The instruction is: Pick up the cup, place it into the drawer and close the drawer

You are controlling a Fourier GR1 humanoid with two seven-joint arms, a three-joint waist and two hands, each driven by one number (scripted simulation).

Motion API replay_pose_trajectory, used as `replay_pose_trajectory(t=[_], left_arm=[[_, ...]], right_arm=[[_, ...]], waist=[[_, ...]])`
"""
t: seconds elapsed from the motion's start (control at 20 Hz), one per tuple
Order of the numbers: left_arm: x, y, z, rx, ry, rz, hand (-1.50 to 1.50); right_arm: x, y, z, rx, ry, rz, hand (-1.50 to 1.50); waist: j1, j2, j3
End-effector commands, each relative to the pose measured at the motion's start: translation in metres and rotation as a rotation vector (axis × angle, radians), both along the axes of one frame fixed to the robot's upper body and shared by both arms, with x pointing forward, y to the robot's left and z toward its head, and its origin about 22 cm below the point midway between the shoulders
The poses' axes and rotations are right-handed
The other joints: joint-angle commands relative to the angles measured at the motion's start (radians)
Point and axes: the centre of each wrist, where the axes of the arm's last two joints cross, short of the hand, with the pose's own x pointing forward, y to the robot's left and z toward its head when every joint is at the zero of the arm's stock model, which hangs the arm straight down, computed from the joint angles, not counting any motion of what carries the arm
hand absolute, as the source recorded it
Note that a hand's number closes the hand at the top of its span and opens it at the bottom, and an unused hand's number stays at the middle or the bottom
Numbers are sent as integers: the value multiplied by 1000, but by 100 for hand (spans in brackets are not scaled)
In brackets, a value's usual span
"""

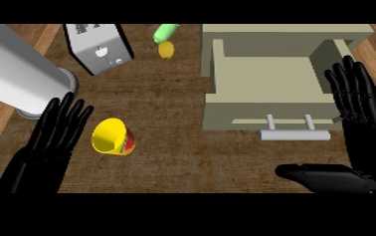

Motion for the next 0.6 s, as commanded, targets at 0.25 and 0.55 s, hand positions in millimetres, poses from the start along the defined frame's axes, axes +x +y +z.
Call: replay_pose_trajectory(t=[0.25, 0.55], left_arm=[[16, 41, -60, 67, 76, 122, -150], [14, 55, -93, 119, 133, 210, -150]], right_arm=[[-8, -2, -14, -12, -12, 18, -150], [7, -8, -19, -2, -2, 3, -150]], waist=[[-7, 1, 0], [-3, 1, 0]])
